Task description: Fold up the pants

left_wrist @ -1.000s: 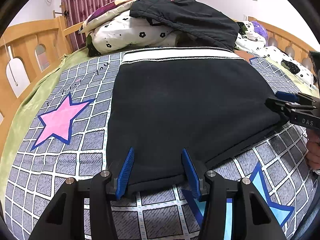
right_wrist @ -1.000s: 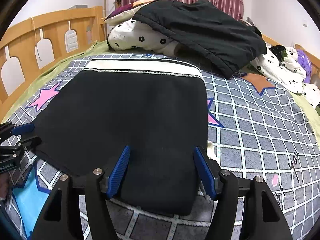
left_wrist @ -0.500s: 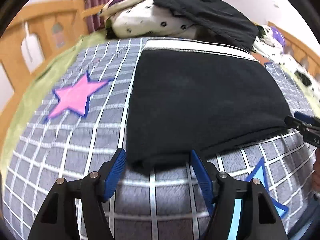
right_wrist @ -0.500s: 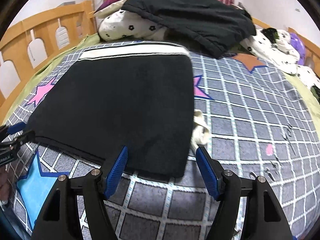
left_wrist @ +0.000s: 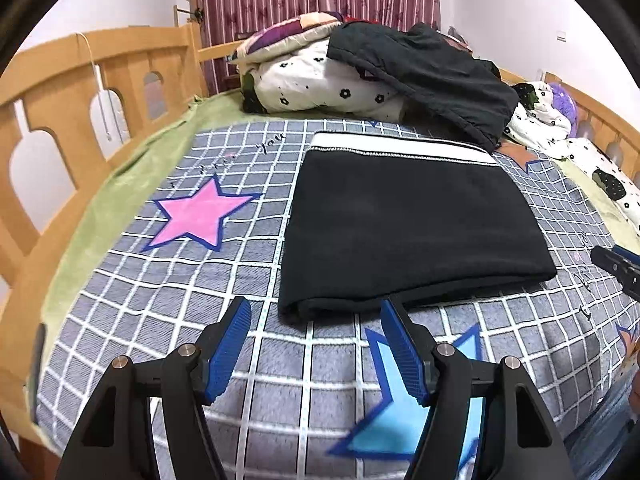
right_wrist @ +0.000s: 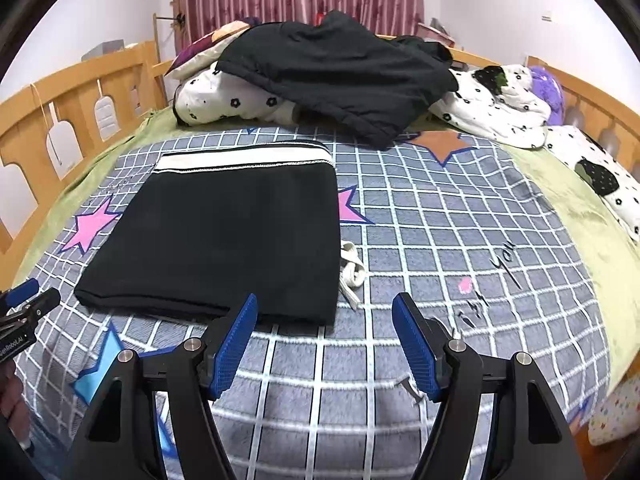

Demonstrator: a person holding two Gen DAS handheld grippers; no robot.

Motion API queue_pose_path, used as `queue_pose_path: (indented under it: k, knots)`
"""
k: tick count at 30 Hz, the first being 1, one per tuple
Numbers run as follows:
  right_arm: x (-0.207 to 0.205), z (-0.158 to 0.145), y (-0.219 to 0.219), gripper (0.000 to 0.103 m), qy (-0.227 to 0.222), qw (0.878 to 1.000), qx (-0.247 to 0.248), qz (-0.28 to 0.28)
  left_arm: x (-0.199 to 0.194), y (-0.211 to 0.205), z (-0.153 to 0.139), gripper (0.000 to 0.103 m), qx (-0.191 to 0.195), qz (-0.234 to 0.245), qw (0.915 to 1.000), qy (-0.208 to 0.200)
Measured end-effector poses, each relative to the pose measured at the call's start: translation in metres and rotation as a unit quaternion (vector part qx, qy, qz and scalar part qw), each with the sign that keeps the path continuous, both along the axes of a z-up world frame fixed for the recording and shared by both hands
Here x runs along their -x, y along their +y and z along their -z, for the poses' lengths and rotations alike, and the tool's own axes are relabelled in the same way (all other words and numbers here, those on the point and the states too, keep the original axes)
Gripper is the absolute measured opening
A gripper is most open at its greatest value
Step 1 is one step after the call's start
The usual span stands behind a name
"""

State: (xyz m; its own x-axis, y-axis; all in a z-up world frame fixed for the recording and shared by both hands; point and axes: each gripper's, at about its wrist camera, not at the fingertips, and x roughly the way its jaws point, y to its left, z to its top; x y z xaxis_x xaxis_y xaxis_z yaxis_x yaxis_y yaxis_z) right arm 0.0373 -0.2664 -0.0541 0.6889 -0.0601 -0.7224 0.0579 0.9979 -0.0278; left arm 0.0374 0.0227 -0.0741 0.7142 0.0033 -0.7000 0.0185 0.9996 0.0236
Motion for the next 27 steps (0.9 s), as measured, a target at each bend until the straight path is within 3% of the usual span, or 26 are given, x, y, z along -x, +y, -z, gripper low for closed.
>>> queue_pose_path:
  k: [6, 7, 8, 10, 27]
  knots:
    - [0.020, -0.015, 0.004, 0.069, 0.011, 1.000, -0.026, -0.004, 0.030, -0.006, -0.026, 0.076, -0.002, -0.016, 0.9997, -0.020]
    - [0.024, -0.018, 0.006, 0.075, 0.007, 1.000, -0.023, -0.002, 0.033, -0.005, -0.028, 0.081, -0.002, -0.021, 0.9995, -0.023]
    - [0.027, -0.020, 0.007, 0.087, 0.004, 1.000, -0.020, -0.001, 0.037, -0.004, -0.030, 0.081, 0.000, -0.025, 0.9993, -0.027]
    - [0.036, -0.026, 0.012, 0.097, -0.013, 1.000, -0.011, -0.006, 0.046, -0.002, -0.034, 0.082, 0.010, -0.031, 0.9990, -0.032]
    - [0.061, -0.032, 0.015, 0.098, -0.023, 0.999, -0.012, -0.028, 0.055, -0.012, -0.039, 0.083, -0.007, -0.043, 0.9983, -0.039]
